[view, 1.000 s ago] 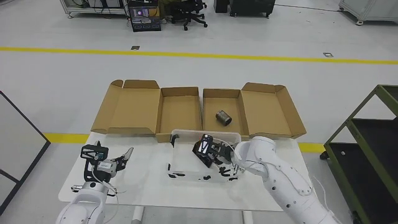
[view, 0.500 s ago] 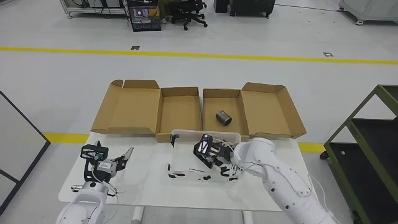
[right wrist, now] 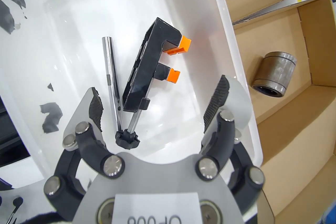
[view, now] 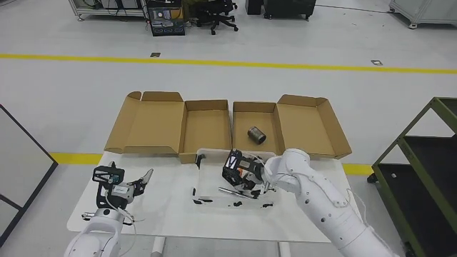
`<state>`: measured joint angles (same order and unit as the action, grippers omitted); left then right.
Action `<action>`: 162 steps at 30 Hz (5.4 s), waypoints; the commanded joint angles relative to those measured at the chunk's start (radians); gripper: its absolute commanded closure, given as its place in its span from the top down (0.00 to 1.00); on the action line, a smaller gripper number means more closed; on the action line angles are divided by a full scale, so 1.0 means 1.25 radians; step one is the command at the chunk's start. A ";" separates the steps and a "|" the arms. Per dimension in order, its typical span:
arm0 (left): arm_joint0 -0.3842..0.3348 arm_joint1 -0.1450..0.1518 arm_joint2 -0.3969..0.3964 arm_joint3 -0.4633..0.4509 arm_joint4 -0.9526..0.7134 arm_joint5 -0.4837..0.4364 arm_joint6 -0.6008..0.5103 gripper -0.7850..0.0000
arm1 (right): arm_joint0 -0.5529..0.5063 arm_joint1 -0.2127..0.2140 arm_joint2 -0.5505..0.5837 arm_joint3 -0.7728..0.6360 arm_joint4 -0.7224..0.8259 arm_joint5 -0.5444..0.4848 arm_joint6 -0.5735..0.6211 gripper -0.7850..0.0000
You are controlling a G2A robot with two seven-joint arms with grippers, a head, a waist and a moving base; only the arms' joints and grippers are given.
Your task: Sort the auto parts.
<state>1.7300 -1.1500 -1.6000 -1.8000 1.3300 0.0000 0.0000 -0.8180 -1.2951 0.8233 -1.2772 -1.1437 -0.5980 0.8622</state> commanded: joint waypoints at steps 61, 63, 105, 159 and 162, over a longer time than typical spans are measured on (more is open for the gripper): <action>0.000 0.000 0.000 0.000 0.000 0.000 0.000 1.00 | -0.059 0.013 0.048 -0.118 -0.167 0.018 -0.356 0.00; 0.000 0.000 0.000 0.000 0.000 0.000 0.000 1.00 | -0.082 0.022 0.075 -0.161 -0.196 0.021 -0.400 0.00; 0.000 0.000 0.000 0.000 0.000 0.000 0.000 1.00 | 0.391 -0.261 -0.234 0.590 -0.005 0.130 -0.528 0.00; 0.000 0.000 0.000 0.000 0.000 0.000 0.000 1.00 | 0.472 -0.384 -0.212 0.877 0.059 0.136 -0.724 1.00; 0.000 0.000 0.000 0.000 0.000 0.000 0.000 1.00 | 0.481 -0.371 -0.193 0.876 0.081 0.109 -0.810 1.00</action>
<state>1.7300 -1.1500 -1.6000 -1.8000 1.3300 0.0000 0.0000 -0.2197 -1.7646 0.5735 -0.1823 -1.0528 -0.4487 -0.1071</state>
